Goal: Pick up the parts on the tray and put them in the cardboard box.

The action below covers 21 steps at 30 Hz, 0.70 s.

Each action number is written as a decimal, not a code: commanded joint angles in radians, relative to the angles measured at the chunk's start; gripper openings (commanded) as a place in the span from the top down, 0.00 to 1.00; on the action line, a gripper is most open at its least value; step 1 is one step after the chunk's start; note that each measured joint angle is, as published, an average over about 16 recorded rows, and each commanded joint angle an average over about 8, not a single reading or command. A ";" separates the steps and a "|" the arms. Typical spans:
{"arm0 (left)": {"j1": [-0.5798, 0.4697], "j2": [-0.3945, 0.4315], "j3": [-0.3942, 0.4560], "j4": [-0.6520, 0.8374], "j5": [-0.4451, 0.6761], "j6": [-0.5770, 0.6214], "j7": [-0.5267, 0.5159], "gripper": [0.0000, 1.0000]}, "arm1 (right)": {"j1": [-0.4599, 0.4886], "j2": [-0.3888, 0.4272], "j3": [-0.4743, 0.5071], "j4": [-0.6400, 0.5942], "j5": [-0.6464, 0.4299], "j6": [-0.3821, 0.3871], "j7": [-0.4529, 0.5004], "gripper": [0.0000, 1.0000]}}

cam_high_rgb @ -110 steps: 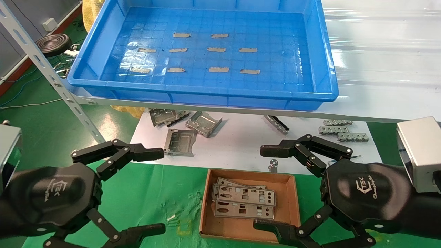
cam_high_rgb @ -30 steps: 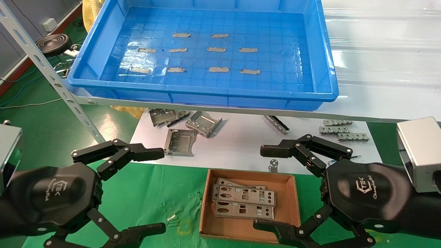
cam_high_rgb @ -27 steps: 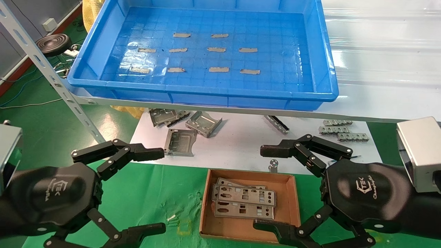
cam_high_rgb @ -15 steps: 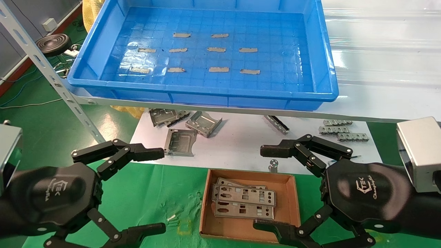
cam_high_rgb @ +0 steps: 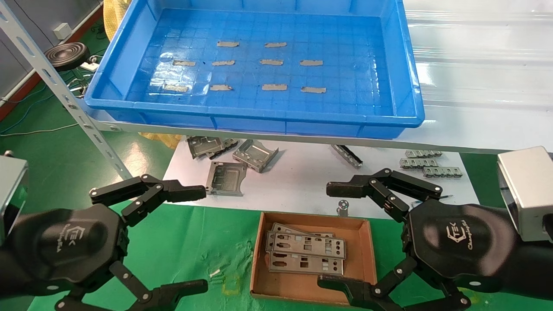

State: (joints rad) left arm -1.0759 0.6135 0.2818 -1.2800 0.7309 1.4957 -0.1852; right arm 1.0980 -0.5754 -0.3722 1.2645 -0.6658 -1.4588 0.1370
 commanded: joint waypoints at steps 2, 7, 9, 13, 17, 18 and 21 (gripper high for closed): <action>0.000 0.000 0.000 0.000 0.000 0.000 0.000 0.00 | 0.000 0.000 0.000 0.000 0.000 0.000 0.000 0.00; 0.000 0.000 0.000 0.000 0.000 0.000 0.000 0.00 | 0.000 0.000 0.000 0.000 0.000 0.000 0.000 0.00; 0.000 0.000 0.000 0.000 0.000 0.000 0.000 0.00 | 0.000 0.000 0.000 0.000 0.000 0.000 0.000 0.00; 0.000 0.000 0.000 0.000 0.000 0.000 0.000 0.00 | 0.000 0.000 0.000 0.000 0.000 0.000 0.000 0.00; 0.000 0.000 0.000 0.000 0.000 0.000 0.000 0.00 | 0.000 0.000 0.000 0.000 0.000 0.000 0.000 0.00; 0.000 0.000 0.000 0.000 0.000 0.000 0.000 0.00 | 0.000 0.000 0.000 0.000 0.000 0.000 0.000 0.00; 0.000 0.000 0.000 0.000 0.000 0.000 0.000 0.00 | 0.000 0.000 0.000 0.000 0.000 0.000 0.000 0.00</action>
State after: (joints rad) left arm -1.0759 0.6135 0.2818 -1.2800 0.7309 1.4957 -0.1852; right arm 1.0980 -0.5753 -0.3722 1.2645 -0.6658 -1.4588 0.1370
